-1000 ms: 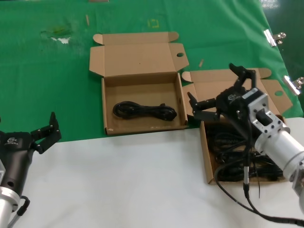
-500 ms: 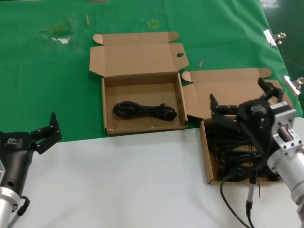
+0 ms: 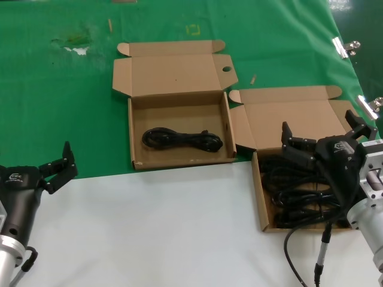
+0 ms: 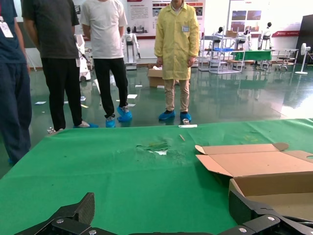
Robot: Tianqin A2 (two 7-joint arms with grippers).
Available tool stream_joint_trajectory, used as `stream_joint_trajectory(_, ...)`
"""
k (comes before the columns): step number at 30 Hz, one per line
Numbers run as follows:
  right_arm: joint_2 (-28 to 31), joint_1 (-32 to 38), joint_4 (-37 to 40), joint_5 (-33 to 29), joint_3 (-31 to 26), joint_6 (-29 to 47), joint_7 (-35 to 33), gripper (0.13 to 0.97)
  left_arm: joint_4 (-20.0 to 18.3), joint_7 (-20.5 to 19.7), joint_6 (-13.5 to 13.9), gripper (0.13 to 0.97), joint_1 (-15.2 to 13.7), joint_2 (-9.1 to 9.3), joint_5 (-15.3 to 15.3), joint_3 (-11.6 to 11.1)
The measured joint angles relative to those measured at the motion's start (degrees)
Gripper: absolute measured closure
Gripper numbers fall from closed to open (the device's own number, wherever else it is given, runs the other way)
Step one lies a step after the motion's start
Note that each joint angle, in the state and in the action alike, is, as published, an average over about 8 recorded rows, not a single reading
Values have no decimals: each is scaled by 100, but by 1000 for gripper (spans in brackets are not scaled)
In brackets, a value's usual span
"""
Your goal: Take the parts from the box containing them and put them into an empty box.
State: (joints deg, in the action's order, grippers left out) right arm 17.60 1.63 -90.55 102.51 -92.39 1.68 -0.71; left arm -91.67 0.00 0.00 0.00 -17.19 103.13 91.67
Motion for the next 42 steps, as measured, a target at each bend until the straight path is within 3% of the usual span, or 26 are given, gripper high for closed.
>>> stream_joint_trajectory(42,0,-1,-1,0,0,-1,1,129,0,0,0,132,0,0,0,0)
